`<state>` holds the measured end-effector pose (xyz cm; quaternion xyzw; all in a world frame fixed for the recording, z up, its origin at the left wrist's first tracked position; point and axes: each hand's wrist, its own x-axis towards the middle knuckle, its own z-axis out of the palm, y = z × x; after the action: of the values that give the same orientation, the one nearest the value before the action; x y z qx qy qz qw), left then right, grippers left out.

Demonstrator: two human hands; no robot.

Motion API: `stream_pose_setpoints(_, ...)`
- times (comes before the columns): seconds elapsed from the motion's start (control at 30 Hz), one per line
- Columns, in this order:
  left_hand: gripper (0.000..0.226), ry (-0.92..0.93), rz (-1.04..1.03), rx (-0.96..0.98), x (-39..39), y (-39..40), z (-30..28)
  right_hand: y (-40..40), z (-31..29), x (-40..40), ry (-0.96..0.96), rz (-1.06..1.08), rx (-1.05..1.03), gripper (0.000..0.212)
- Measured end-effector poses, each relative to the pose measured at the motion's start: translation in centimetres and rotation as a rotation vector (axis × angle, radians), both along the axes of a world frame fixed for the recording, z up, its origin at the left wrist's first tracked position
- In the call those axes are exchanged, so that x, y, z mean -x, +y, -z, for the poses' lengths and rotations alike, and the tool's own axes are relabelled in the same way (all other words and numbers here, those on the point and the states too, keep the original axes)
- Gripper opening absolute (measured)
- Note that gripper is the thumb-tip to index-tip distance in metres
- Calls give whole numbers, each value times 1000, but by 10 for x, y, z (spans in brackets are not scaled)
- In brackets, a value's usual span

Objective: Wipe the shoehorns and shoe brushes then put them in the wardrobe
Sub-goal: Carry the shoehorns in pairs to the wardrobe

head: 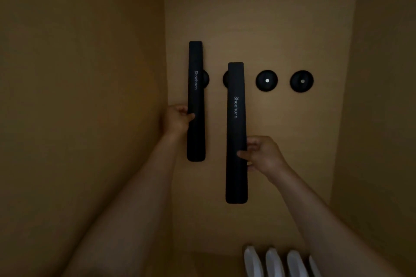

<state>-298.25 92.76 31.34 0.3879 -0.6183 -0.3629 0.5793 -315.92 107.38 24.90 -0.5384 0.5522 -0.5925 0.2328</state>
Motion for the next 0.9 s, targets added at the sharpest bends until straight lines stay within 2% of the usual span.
stream_pose_setpoints(0.07,23,-5,-33,-4,4,-6,-6,-1,-2,3,2,5,4,32)
stream_pose_setpoints(0.17,18,-24,-21,-21,7,-11,-11,-4,-4,7,18,10,11,32)
stream_pose_setpoints(0.23,24,-13,1,-31,7,-14,-12,-5,-4,9,13,7,11,32)
stream_pose_setpoints(0.47,32,-16,-130,67,8,-21,-8,-12,-9,12,21,18,2,27)
stream_pose_setpoints(0.57,27,-9,-113,62,6,-24,-7,-19,-13,12,16,39,-15,24)
stream_pose_setpoints(0.9,31,13,-3,-3,6,-25,-7,-48,-39,18,29,100,-47,18)
